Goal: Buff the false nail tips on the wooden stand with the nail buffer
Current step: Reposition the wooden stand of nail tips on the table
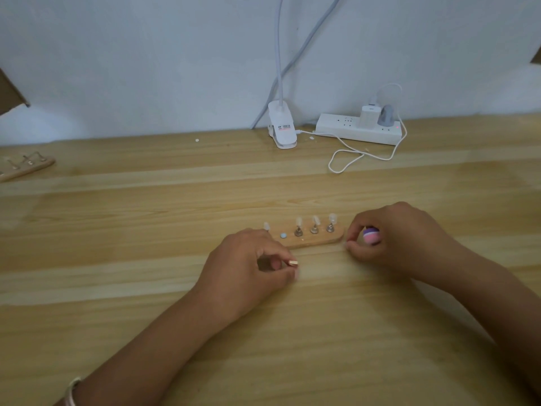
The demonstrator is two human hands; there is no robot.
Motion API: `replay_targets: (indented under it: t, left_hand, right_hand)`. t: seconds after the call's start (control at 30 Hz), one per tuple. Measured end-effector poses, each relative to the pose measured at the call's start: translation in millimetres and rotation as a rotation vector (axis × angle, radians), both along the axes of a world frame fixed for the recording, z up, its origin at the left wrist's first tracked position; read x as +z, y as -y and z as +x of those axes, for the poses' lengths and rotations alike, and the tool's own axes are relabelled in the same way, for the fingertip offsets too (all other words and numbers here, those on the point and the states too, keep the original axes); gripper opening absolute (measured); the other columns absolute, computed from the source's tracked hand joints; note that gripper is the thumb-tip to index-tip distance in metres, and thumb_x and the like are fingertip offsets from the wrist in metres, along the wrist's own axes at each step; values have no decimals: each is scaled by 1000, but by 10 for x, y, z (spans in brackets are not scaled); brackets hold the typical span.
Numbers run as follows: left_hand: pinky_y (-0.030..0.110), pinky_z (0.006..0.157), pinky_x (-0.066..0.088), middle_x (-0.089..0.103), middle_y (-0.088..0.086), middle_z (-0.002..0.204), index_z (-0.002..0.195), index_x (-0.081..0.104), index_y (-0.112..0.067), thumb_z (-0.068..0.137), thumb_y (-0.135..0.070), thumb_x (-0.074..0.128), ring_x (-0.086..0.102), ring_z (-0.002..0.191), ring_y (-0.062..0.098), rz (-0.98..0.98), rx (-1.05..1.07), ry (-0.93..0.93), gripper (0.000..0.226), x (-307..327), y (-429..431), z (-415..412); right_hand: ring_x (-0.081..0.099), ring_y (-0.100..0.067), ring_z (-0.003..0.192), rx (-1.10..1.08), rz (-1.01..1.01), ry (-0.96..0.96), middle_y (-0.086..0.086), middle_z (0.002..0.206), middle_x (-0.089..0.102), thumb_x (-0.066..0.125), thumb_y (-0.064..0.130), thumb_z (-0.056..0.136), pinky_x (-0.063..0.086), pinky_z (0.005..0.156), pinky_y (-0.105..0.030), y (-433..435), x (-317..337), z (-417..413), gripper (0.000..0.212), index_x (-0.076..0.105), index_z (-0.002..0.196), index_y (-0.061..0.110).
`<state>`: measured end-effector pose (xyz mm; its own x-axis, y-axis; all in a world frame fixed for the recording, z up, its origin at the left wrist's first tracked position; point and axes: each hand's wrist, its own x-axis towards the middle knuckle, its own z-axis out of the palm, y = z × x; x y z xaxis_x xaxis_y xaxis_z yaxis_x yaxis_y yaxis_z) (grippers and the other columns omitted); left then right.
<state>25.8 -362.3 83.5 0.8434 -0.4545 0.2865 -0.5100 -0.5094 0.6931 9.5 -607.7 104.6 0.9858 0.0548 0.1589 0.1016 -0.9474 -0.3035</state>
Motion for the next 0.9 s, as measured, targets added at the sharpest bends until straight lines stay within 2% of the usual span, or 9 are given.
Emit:
replay_targets:
  t: [0.2, 0.33, 0.4, 0.5, 0.6, 0.67, 0.73, 0.83, 0.9]
  left_hand:
    - [39, 69, 50, 64, -14, 68, 80, 77, -33, 71, -35, 83, 58, 74, 6, 32, 29, 15, 12, 7, 5, -8]
    - [37, 69, 49, 63, -14, 67, 78, 77, -34, 70, -36, 83, 57, 73, 4, 39, 48, 5, 11, 15, 18, -12]
    - [38, 68, 49, 62, -13, 66, 78, 77, -33, 70, -33, 83, 56, 72, 5, 55, 48, 5, 10, 16, 18, -12]
    - [37, 65, 49, 60, -14, 64, 79, 77, -33, 70, -35, 81, 54, 69, 5, 72, 34, 5, 10, 21, 15, -10]
    - [35, 62, 47, 58, -14, 62, 78, 74, -35, 65, -45, 69, 52, 66, 4, 63, 42, -5, 17, 30, 23, -5]
    - [34, 61, 47, 56, -14, 61, 76, 74, -34, 64, -47, 66, 51, 65, 4, 69, 44, -13, 20, 26, 25, 3]
    - [33, 62, 46, 55, -14, 61, 77, 76, -32, 65, -46, 68, 50, 65, 3, 80, 40, -14, 20, 25, 20, 2]
    - [33, 62, 47, 55, -13, 62, 78, 76, -31, 69, -37, 78, 49, 65, 3, 82, 37, -21, 11, 19, 12, -2]
    - [33, 62, 46, 56, -13, 62, 78, 76, -30, 68, -38, 77, 50, 65, 3, 80, 33, -21, 12, 18, 13, -6]
  right_hand:
    - [50, -4, 55, 74, 88, 8, 29, 54, 53, 74, 29, 73, 37, 58, -26, -63, 62, -54, 5, 70, 72, 27]
    - [48, -5, 53, 196, 268, 92, 19, 47, 47, 80, 22, 69, 34, 56, -18, -244, 120, -144, 19, 65, 66, 33]
    - [49, -2, 54, 215, 211, 118, 16, 45, 44, 81, 23, 69, 34, 63, -8, -379, 82, -163, 19, 65, 68, 33]
    - [46, 6, 52, 268, 166, 171, 17, 39, 29, 81, 25, 69, 23, 72, 7, -515, 44, -179, 14, 67, 70, 28]
    - [48, 7, 54, 318, 211, 119, 22, 42, 30, 81, 20, 73, 34, 62, -6, -548, 25, -176, 11, 71, 75, 23]
    - [47, 5, 51, 333, 191, 98, 22, 44, 33, 80, 21, 76, 30, 55, -19, -569, 20, -167, 9, 72, 79, 22]
    - [41, 3, 47, 336, 151, 101, 22, 47, 33, 78, 24, 78, 29, 58, -25, -588, 13, -158, 7, 73, 82, 22]
    - [37, -10, 49, 347, 119, 149, 24, 47, 28, 80, 21, 77, 29, 58, -24, -604, 0, -158, 8, 73, 82, 20]
    - [37, -10, 61, 359, 105, 198, 27, 48, 22, 83, 17, 73, 28, 58, -21, -616, -4, -172, 12, 73, 80, 19]
